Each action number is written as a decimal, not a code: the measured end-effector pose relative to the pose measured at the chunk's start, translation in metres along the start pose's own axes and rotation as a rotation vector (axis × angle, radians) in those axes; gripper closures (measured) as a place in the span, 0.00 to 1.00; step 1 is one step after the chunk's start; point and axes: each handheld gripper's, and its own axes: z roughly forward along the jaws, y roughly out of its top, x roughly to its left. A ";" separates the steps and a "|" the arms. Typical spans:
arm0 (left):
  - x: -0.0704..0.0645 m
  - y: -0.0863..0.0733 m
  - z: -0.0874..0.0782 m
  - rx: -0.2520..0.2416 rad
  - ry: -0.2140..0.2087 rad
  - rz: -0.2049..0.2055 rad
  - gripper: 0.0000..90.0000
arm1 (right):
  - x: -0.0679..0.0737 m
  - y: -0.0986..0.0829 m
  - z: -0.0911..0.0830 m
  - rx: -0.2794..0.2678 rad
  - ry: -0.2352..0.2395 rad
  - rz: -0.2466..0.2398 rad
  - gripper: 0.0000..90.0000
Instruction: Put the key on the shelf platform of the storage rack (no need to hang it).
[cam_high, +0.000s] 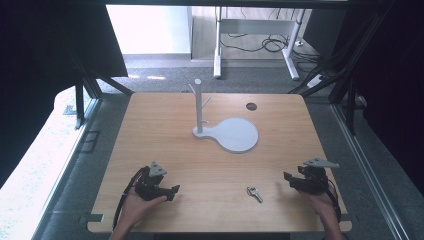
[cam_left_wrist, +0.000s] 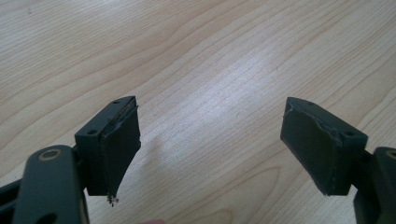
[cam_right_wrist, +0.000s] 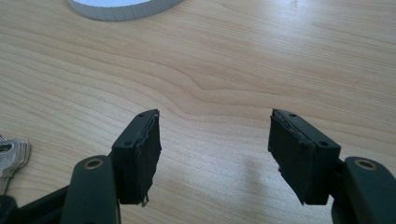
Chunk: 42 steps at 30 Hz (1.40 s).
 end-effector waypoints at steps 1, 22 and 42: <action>0.000 0.000 0.000 0.004 -0.001 0.002 0.22 | 0.000 0.000 0.000 0.000 0.000 0.000 0.38; 0.002 0.000 -0.001 0.007 -0.014 -0.012 0.22 | 0.017 0.043 -0.027 0.069 0.059 -0.133 0.48; 0.003 0.000 -0.004 0.001 -0.017 -0.015 0.22 | 0.057 0.083 -0.032 0.208 0.195 -0.286 0.56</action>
